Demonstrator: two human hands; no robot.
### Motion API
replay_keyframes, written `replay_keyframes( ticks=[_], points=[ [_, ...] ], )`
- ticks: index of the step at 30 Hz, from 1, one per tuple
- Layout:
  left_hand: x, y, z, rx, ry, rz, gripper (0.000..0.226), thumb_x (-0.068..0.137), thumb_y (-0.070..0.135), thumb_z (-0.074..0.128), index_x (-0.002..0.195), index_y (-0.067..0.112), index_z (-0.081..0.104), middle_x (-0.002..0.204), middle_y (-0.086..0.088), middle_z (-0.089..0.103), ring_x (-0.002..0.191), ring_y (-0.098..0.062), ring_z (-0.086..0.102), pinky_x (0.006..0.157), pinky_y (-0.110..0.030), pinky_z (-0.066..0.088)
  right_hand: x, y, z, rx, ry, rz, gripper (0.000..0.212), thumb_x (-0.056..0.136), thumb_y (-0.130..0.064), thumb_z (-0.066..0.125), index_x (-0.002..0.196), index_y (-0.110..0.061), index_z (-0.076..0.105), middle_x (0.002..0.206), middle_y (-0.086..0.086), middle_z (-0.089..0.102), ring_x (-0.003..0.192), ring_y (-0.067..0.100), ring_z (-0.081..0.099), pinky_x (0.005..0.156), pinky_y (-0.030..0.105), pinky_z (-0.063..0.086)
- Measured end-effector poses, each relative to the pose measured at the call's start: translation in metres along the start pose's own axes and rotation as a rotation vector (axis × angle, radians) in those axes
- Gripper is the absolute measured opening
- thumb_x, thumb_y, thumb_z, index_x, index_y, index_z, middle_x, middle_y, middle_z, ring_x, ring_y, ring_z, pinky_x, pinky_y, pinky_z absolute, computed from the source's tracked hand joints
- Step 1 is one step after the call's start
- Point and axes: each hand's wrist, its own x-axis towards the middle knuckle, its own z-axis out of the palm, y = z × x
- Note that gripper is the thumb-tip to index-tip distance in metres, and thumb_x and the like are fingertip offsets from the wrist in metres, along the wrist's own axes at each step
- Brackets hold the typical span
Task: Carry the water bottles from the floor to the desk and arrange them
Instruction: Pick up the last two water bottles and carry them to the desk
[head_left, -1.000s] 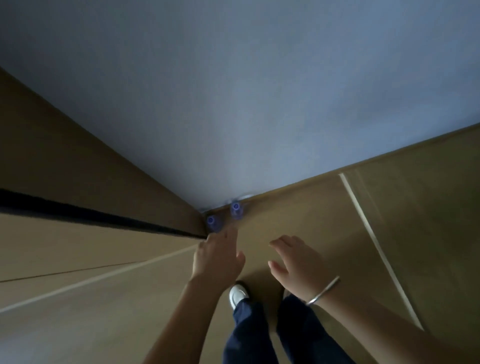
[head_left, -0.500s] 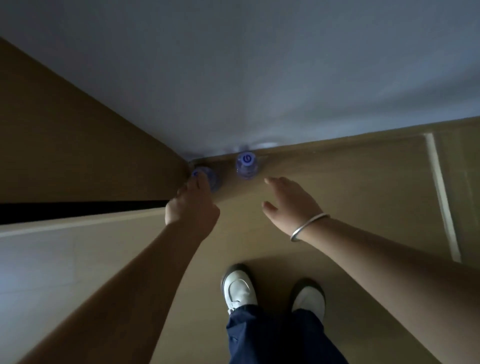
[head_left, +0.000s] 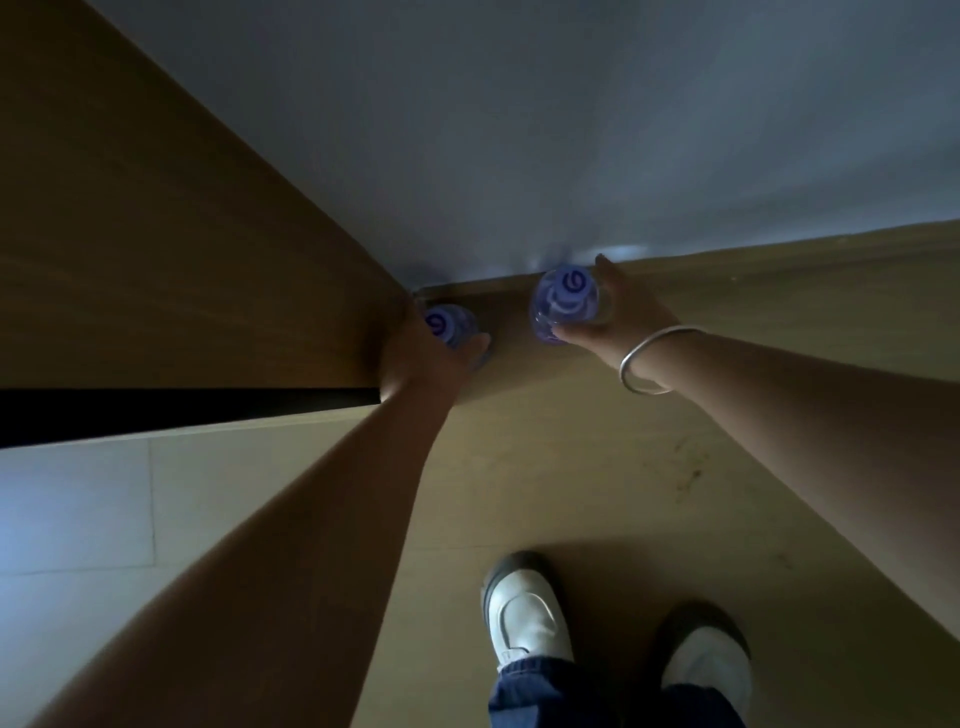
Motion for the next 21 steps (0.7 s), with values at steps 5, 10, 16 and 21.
replay_keyframes(
  ticks=[5, 10, 16, 21],
  points=[
    [0.014, -0.007, 0.005, -0.175, -0.034, -0.025, 0.054, 0.079, 0.037, 0.072, 0.121, 0.005, 0.057, 0.122, -0.014, 0.061, 0.113, -0.028, 0.057, 0.092, -0.032, 0.047, 0.027, 0.008, 0.012, 0.012, -0.043, 0.044, 0.101, 0.072, -0.012, 0.079, 0.147, -0.007, 0.012, 0.133, 0.007, 0.046, 0.123, 0.019, 0.044, 0.102, 0.014, 0.03],
    [0.014, -0.011, 0.008, -0.144, -0.014, 0.03, 0.053, 0.078, 0.032, 0.073, 0.121, 0.004, 0.057, 0.12, -0.016, 0.062, 0.112, -0.028, 0.057, 0.092, -0.036, 0.048, 0.032, 0.018, 0.012, -0.137, 0.032, -0.067, 0.055, 0.072, -0.017, 0.077, 0.118, -0.007, 0.05, 0.102, 0.01, 0.058, 0.099, 0.027, 0.057, 0.079, 0.024, 0.038],
    [-0.008, -0.014, 0.01, -0.061, -0.02, 0.082, 0.048, 0.081, 0.031, 0.071, 0.123, 0.012, 0.056, 0.119, -0.012, 0.062, 0.109, -0.028, 0.057, 0.085, -0.03, 0.045, 0.017, 0.012, 0.008, -0.422, 0.018, -0.129, 0.052, 0.078, -0.031, 0.07, 0.118, -0.003, 0.05, 0.116, 0.021, 0.055, 0.106, 0.038, 0.054, 0.085, 0.038, 0.04],
    [-0.042, -0.016, 0.001, 0.058, -0.079, 0.161, 0.044, 0.08, 0.038, 0.069, 0.119, 0.023, 0.059, 0.106, -0.008, 0.067, 0.095, -0.028, 0.061, 0.068, -0.027, 0.041, -0.023, -0.001, 0.005, -0.362, -0.08, -0.204, 0.043, 0.08, -0.019, 0.07, 0.112, 0.003, 0.053, 0.113, 0.021, 0.057, 0.099, 0.028, 0.055, 0.07, 0.023, 0.027]
  ],
)
